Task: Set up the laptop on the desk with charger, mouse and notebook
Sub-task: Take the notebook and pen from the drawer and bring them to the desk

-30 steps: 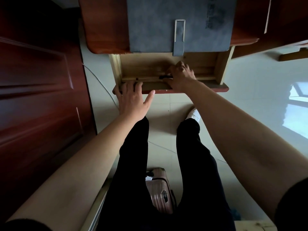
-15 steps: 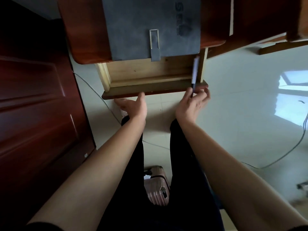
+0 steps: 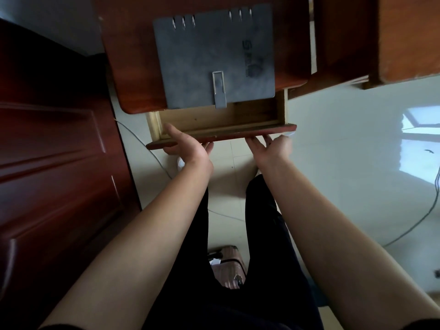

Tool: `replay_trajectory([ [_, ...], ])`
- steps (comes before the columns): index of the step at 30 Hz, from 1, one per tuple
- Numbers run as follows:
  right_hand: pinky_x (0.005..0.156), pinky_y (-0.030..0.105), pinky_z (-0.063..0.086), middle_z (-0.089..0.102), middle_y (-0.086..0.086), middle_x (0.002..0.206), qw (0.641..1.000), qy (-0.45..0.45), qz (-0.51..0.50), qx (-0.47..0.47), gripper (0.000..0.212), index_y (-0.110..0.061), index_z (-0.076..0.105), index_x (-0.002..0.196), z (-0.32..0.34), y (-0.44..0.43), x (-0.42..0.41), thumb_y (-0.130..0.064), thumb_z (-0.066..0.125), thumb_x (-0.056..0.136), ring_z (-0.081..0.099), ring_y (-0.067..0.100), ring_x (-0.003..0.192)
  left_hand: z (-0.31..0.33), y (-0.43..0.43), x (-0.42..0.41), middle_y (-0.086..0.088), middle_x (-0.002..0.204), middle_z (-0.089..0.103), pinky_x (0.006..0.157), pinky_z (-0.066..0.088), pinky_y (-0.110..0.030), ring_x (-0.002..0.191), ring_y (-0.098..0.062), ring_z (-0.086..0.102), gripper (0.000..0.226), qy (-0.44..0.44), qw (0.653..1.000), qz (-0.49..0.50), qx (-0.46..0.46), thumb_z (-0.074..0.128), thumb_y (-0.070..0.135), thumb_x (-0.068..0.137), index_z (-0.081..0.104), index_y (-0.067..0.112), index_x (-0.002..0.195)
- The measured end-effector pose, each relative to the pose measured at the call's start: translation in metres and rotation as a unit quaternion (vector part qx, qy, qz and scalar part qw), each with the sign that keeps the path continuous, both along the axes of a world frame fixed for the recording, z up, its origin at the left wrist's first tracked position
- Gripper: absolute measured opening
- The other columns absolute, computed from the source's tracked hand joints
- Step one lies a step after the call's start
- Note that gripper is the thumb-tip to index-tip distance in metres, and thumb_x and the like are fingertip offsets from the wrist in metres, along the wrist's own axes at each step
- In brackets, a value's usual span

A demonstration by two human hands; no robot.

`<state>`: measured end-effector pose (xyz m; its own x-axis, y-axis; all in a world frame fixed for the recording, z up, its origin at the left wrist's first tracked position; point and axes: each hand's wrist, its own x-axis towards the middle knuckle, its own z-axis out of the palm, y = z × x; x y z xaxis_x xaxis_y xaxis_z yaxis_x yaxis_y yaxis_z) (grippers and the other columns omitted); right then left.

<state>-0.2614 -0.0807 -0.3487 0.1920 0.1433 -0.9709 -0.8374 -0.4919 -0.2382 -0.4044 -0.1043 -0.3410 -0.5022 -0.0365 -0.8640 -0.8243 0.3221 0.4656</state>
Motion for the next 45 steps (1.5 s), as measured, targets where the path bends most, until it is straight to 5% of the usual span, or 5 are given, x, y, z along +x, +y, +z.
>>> replay_trajectory([
  [4,0.101,0.065,0.046,0.044,0.017,0.151,0.998,0.028,-0.018,0.057,0.057,-0.019,-0.001,0.160,0.011,0.024,-0.002,-0.023,0.020,0.106,0.051,0.054,0.126,0.014,0.015,0.002,-0.005,0.140,0.046,0.072,0.064,-0.039,0.085,-0.016,0.066,0.090,0.003,0.998,-0.027,0.051,0.060,0.074,0.079,0.017,0.039,0.150],
  [15,0.085,0.051,0.056,0.059,0.018,0.129,0.990,0.035,0.035,0.135,0.035,-0.008,0.058,0.125,-0.003,0.068,-0.020,-0.014,0.032,0.103,0.063,0.036,0.098,-0.002,0.044,-0.040,-0.013,0.123,0.065,0.093,0.057,-0.044,0.107,-0.029,0.067,0.063,-0.061,0.976,-0.134,0.162,0.051,0.071,0.087,0.059,0.022,0.126],
  [32,0.100,0.047,0.052,0.063,0.017,0.109,0.985,0.085,0.056,0.141,0.026,-0.011,0.054,0.110,0.023,0.041,-0.041,-0.034,0.056,0.098,0.065,0.032,0.110,0.007,0.030,-0.069,-0.005,0.116,0.067,0.077,0.061,-0.040,0.101,-0.021,0.069,0.042,-0.043,0.940,-0.339,0.016,0.064,0.068,0.082,0.056,0.030,0.098],
  [40,0.062,0.021,0.053,0.065,0.003,0.085,0.985,-0.035,0.124,0.117,0.021,-0.011,0.052,0.096,0.032,0.027,-0.041,-0.001,0.069,0.091,0.063,0.021,0.078,0.022,0.019,-0.078,0.008,0.101,0.063,0.079,0.061,-0.039,0.107,-0.020,0.065,0.055,0.060,0.918,-0.389,-0.056,0.077,0.056,0.076,0.057,0.019,0.111],
  [45,0.052,0.021,0.040,0.065,0.001,0.093,0.974,-0.041,0.177,0.135,0.040,-0.023,0.036,0.077,0.043,0.002,-0.008,-0.002,0.064,0.095,0.069,0.029,0.098,0.048,0.002,-0.069,-0.014,0.149,0.036,0.109,0.034,-0.047,0.139,-0.034,0.033,0.110,0.279,0.758,-0.567,-0.162,0.084,0.053,0.066,0.026,0.012,0.150],
])
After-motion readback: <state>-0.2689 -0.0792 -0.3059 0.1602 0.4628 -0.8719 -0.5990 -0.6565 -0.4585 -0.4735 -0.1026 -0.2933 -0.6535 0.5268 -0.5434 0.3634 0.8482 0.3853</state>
